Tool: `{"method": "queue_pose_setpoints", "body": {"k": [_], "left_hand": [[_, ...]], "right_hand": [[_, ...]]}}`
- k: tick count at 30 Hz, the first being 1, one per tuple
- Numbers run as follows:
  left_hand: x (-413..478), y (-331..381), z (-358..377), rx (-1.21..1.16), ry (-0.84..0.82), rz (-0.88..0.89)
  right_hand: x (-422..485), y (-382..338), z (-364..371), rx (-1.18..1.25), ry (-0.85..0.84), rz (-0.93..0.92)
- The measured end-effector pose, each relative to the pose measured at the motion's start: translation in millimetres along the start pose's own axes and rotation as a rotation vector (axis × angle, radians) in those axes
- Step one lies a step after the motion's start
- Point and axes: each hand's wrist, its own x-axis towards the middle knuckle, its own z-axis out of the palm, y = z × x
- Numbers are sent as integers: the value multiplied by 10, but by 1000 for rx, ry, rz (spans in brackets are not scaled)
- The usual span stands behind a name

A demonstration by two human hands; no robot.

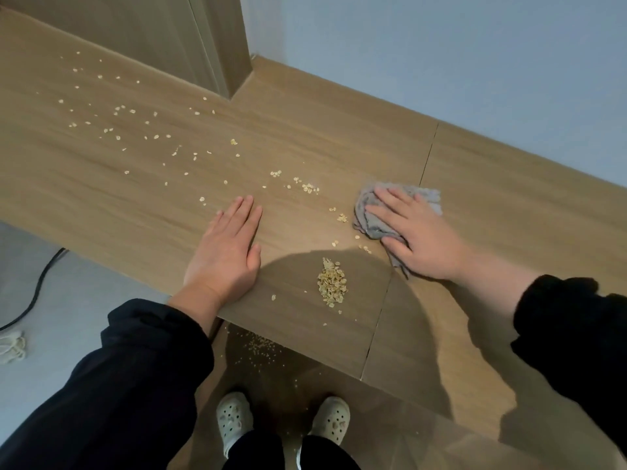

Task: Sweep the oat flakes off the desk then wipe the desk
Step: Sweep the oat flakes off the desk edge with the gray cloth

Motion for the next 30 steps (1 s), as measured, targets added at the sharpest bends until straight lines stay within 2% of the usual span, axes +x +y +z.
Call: {"method": "queue_pose_setpoints", "body": {"k": [1,2,5,6,8,12,15,17,21,27,30], "left_hand": [[1,7,-7,-2,1,3],[-2,14,-14,-1,0,5],[-8,19,-28,-3,4,2],[-7,18,-26,-4,2,0],[-5,18,-30,3,-6,2],[-15,45,-59,9,-24,7],[-28,47,-76,-12,-36,5],[-27,43,-66,3,-45,19],[-14,11,-27,21,-35,36],[-2,-21,-7,15,-34,55],[-31,-4,-70,-94,-41,93]], "right_hand": [[-49,120,-29,-16,-6,-39],[-57,251,-49,-13,15,15],[53,357,-65,82,186,436],[111,236,-45,100,239,518],[170,-123,20,121,264,536],[92,-862,197,134,193,387],[10,-896,165,123,150,334],[-144,-594,110,114,152,424],[-582,-296,91,208,235,750],[-635,-1087,398,252,350,862],[-575,-1507,492,224,354,943]]}}
